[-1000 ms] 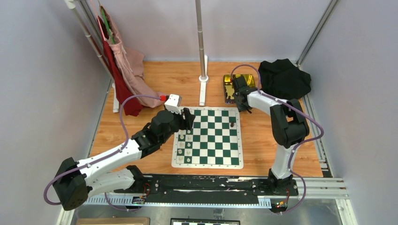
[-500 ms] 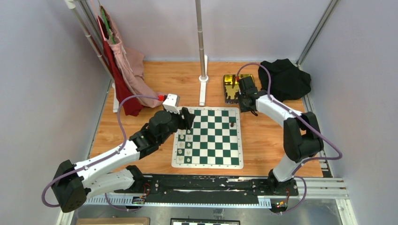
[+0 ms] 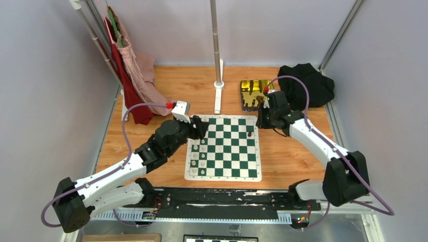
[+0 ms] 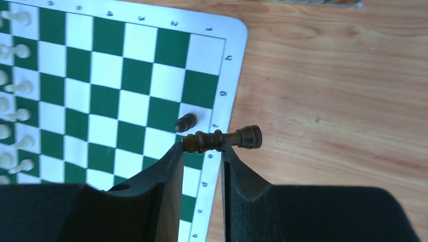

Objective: Set up the chess pieces on the board
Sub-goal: Place the chess piece on the chessboard.

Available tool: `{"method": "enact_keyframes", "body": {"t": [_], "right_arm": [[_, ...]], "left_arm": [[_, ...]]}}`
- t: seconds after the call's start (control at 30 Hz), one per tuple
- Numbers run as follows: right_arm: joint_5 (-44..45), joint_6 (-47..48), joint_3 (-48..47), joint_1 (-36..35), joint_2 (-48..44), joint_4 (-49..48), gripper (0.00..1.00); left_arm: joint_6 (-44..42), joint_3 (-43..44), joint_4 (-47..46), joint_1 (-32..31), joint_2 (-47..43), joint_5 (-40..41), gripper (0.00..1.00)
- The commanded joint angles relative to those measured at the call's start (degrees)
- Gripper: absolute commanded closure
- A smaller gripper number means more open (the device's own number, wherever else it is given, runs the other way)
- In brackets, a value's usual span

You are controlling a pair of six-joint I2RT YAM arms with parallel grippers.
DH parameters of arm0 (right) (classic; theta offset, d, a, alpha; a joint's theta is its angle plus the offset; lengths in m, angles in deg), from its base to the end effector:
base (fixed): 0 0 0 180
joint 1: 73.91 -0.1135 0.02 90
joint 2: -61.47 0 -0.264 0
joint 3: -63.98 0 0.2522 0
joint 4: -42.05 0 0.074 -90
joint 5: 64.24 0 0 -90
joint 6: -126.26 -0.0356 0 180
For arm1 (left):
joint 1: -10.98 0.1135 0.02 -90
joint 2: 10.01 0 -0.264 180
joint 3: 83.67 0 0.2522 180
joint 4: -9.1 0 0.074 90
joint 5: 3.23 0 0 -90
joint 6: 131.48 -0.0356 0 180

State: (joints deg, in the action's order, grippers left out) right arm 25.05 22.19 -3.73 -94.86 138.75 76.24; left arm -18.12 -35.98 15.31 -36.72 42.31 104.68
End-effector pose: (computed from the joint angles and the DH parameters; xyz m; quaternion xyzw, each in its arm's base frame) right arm 0.2704 0.1040 0.2533 -0.0576 0.9179 0.1236 0.3727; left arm 0.1534 -0.1524 0.2818 0.0636 0.7651 -0.2681 0.5819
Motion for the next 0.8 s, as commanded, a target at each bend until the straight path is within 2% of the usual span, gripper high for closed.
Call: {"method": "enact_keyframes", "body": {"t": [0.0, 0.23, 0.5, 0.77], "right_arm": [[-6.97, -5.77, 3.8, -0.16, -5.65, -1.72, 1.0], [-13.16, -12.44, 10.46, -0.06, -13.56, -4.92, 1.0], [-20.9, -18.91, 16.81, 1.25, -17.6, -10.05, 1.0], [-31.44, -27.05, 25.73, 6.08, -17.62, -22.8, 1.0]], "left_arm": [[-0.84, -0.8, -1.15, -0.2, -1.69, -1.01, 0.36], [-1.36, -0.04, -0.11, -0.2, -1.86, -1.54, 0.37], [-1.29, 0.6, 0.13, -0.2, -1.62, -1.73, 0.38], [-1.38, 1.65, 0.6, -0.2, -0.39, -2.0, 0.38]]}}
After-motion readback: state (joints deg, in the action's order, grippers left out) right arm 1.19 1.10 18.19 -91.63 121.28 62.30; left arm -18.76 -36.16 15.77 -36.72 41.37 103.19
